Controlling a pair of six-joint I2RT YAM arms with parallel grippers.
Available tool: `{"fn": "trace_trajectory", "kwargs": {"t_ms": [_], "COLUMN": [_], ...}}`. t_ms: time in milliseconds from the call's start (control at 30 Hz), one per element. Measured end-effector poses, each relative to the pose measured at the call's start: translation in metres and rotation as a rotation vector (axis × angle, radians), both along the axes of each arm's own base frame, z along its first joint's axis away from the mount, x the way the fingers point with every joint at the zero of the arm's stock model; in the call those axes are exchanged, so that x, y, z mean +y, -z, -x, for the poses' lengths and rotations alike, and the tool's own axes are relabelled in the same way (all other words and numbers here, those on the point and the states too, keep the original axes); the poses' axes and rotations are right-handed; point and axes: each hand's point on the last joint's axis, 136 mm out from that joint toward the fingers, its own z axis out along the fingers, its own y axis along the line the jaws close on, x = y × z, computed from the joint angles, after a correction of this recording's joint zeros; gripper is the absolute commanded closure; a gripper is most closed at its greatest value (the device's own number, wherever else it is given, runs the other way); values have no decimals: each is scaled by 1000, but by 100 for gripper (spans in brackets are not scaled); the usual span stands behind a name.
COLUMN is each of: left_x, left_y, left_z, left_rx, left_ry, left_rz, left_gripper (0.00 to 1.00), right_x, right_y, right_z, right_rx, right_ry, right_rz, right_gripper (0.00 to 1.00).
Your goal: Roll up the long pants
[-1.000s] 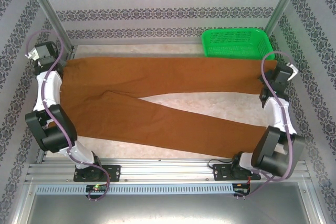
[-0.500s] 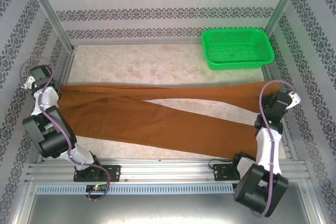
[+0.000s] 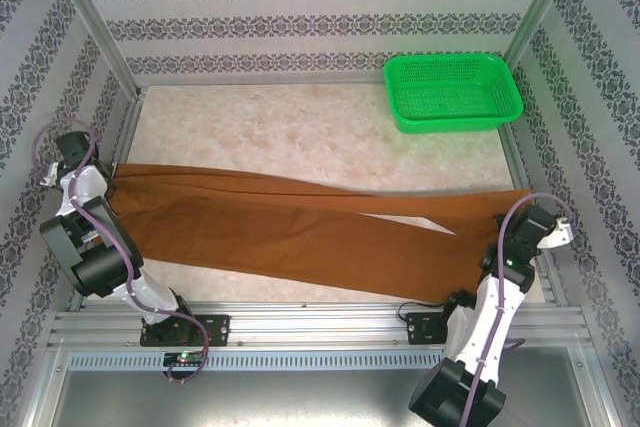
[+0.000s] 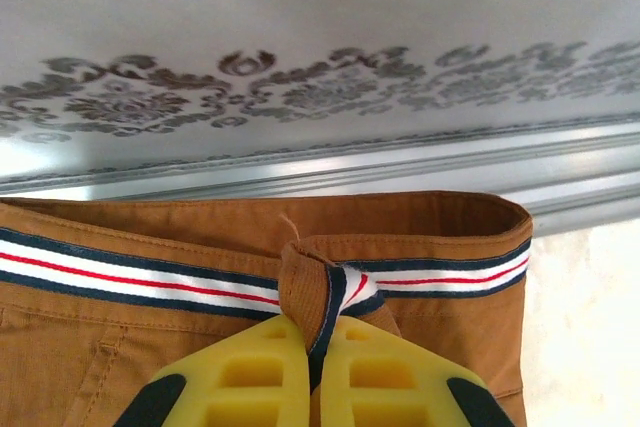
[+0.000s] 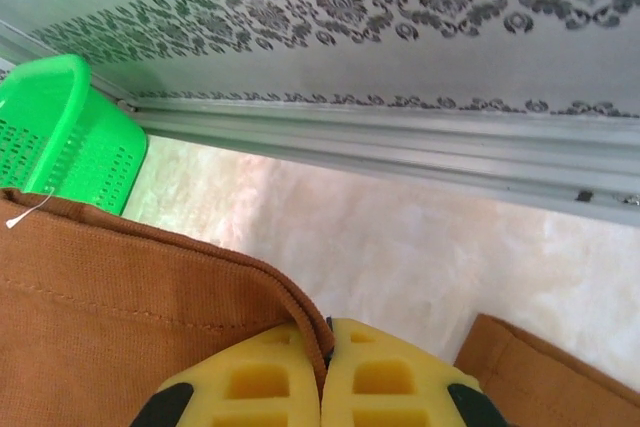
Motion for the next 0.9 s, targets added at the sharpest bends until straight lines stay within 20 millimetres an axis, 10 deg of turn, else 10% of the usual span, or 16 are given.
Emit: {"fn": "trace_trajectory", "kwargs": {"t_ms": [267, 600, 767, 900], "left_x": [34, 39, 27, -11], "left_y": [-16, -17, -36, -114], "left_z": [23, 18, 14, 4], "left_rx": [-18, -56, -33, -133], "left_ry": [-168, -208, -161, -67], "left_rz": [-63, -63, -125, -307], "left_gripper": [48, 52, 49, 46], "right_x": [-8, -8, 6, 59], "right_y": [-8, -17, -18, -49], "right_z": [16, 20, -20, -97], "right_rx": [-38, -63, 69, 176], "right_ry": [89, 98, -112, -481], "right_rz": [24, 55, 44, 126], "right_gripper": [47, 21, 16, 25]}}
